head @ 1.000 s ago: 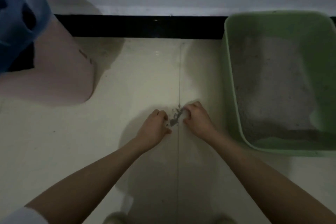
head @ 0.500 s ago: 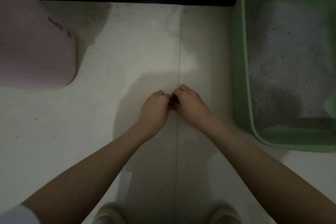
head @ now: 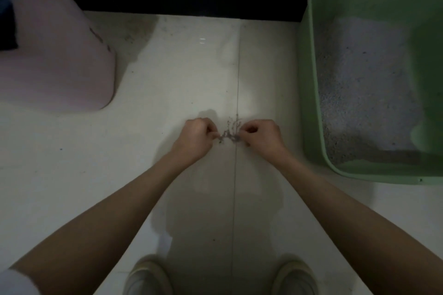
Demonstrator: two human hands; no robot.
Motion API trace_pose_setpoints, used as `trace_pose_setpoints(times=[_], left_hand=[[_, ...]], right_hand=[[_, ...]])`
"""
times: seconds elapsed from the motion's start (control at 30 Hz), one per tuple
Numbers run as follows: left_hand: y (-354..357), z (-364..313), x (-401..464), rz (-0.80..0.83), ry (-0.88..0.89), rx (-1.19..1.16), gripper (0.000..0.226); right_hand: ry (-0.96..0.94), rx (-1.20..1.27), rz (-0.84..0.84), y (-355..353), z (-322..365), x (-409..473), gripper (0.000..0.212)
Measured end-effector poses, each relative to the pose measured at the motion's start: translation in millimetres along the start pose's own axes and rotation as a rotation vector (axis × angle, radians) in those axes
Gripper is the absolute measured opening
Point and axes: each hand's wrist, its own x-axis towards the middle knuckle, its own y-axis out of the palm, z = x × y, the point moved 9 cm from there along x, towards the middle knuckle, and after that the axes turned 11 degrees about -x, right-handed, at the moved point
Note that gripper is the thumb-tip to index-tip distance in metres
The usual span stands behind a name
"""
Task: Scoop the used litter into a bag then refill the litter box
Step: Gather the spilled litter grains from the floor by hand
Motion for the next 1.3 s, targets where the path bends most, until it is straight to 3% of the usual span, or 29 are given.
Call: trace_pose_setpoints(times=[0.1,0.2,0.37,0.5,0.6,0.67,0.73,0.83,0.9,1.03,1.17,1.23,1.3], left_hand=[[-21.5,1.2,-14.1,-0.039,-0.051,-0.16,0.008],[-50.3,-7.5,-25.0,-0.108,-0.049,-0.345,0.015],[-142.5,-54.7,-43.7,-0.285,0.118,-0.422,0.018],[-241.6,-91.2,-78.9,-0.478,0.298,-0.513,0.021],[-318.4,-86.8,-102.4,-0.64,0.349,-0.448,0.019],[-361.3,-67.1,-109.1,-0.743,0.284,-0.338,0.019],[-390.1,-39.9,-107.3,-0.792,0.153,-0.189,0.013],[-404.3,-3.8,-96.0,-0.746,0.013,-0.006,0.015],[-404.0,5.4,-94.6,-0.733,-0.006,0.045,0.018],[-402.0,7.5,-97.8,-0.761,0.011,0.099,0.007],[-390.5,-1.9,-95.9,-0.735,-0.005,0.131,0.009],[-385.9,-9.0,-96.6,-0.735,0.012,0.159,0.003],[-381.8,-12.9,-96.4,-0.718,-0.003,0.236,0.022]], right_hand=[[0.164,0.538,0.059,-4.6,-3.3,-18.5,0.021],[0.201,0.792,0.107,-14.3,20.5,-30.0,0.017],[0.075,0.95,0.179,-52.8,116.1,-28.3,0.013],[-0.093,1.068,0.393,-67.0,233.4,-34.6,0.021],[-0.234,1.115,0.553,-57.6,324.2,-43.7,0.027],[-0.283,1.063,0.555,-43.5,369.9,-44.0,0.024],[-0.389,0.832,0.436,-30.6,404.5,-41.1,0.014],[-0.724,-0.073,0.068,-15.2,445.5,-44.9,0.014],[-0.833,-0.356,0.009,-0.1,457.7,-52.5,0.02],[-0.856,-0.352,-0.043,-0.5,460.3,-57.3,0.005],[-0.843,-0.3,-0.11,-17.2,452.5,-55.4,0.003],[-0.858,-0.296,-0.072,-16.8,450.4,-55.4,0.018],[-0.878,-0.35,-0.015,-11.1,446.9,-56.7,0.051]])
